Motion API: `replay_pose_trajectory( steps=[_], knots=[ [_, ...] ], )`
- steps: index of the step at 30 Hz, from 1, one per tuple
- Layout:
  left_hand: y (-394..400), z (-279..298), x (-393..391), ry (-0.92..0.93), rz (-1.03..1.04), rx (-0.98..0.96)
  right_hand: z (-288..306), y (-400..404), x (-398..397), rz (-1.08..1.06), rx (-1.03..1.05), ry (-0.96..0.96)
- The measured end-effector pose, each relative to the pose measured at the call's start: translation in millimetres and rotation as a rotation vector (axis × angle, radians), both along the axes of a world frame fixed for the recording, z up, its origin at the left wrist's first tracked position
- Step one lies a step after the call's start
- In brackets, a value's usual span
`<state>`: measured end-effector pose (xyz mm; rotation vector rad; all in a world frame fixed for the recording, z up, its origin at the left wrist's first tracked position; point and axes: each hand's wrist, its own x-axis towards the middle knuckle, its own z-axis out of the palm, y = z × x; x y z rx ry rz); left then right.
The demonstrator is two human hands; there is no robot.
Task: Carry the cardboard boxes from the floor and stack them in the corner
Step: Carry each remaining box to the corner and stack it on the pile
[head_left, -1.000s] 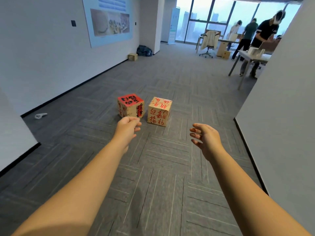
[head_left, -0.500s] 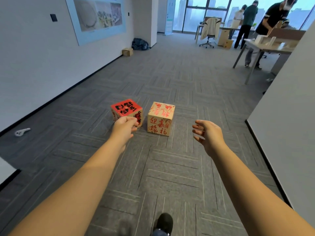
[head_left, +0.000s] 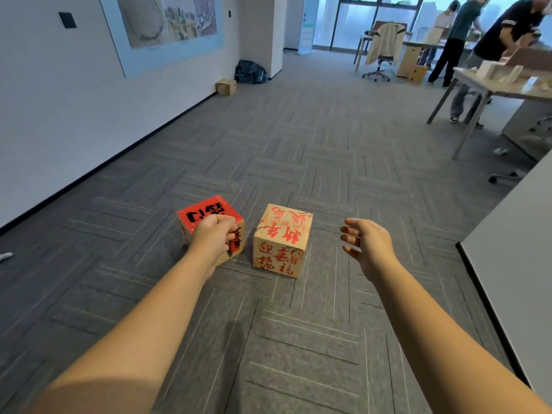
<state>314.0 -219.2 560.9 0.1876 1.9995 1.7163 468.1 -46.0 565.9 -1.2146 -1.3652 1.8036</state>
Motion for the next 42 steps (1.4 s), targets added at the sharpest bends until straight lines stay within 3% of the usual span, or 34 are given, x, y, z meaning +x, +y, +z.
replay_pose_trajectory(
  steps=[9,19,26,36,42],
  knots=[
    [149,-65,-166,-0.092,-0.095,-0.058,-62,130,-145,-0.102,-0.06,-0.046],
    [306,-161,-315,-0.141,-0.199,-0.285,-170,254,-267,-0.245,-0.208,-0.166],
    [364,-295,-359,-0.178,-0.215,-0.448,-311,317,-304,-0.254,-0.272,-0.269],
    [417,-558,-413,-0.168,-0.161,-0.48,-573,375,-345,-0.258,-0.251,-0.367],
    [420,-647,-431,-0.27,-0.132,-0.379,-645,383,-362,-0.214,-0.323,-0.323]
  ],
)
